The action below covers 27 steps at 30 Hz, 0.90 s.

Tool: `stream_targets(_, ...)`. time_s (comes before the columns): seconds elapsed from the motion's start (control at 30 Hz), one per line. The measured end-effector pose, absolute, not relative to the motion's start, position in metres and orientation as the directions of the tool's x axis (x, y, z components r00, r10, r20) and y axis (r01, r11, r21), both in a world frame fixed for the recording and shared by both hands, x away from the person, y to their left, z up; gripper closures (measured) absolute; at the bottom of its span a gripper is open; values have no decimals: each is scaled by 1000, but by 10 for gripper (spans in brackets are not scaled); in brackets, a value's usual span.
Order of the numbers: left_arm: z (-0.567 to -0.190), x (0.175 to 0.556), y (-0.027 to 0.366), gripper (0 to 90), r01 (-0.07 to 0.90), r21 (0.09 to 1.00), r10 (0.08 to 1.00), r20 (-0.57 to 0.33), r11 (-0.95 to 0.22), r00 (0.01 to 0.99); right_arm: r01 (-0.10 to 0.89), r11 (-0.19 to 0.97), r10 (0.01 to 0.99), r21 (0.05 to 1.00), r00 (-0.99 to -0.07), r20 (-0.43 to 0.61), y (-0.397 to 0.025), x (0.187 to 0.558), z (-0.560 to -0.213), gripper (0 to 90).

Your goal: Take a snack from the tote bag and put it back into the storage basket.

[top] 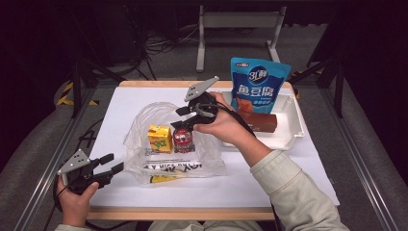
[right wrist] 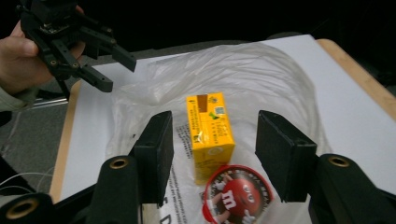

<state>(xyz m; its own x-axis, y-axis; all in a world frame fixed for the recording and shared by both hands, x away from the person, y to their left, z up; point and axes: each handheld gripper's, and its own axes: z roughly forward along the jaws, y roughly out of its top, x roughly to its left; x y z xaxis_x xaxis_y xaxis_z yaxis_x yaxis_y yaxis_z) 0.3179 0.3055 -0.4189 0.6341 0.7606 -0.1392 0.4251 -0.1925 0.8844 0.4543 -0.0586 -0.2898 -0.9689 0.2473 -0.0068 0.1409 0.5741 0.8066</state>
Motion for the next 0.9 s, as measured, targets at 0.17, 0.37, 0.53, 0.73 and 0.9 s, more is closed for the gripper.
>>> stream_targets(0.17,-419,318,304,424,418,887,758,-132,-197,639,148,593,235,792,-972,6,-39,453,-301,421)
stream_targets(0.37,-419,319,305,423,417,888,755,-136,-194,641,153,598,240,786,-971,6,-25,455,-309,378)
stream_targets(0.53,-418,319,304,423,414,888,756,-131,-198,642,176,590,262,788,-965,20,-18,463,-317,319)
stream_targets(0.73,-418,319,304,422,415,887,754,-130,-202,643,192,600,278,777,-960,23,-11,471,-328,277)
stream_targets(0.9,-418,319,305,422,417,887,754,-133,-200,644,192,622,277,759,-961,16,-6,475,-336,264)
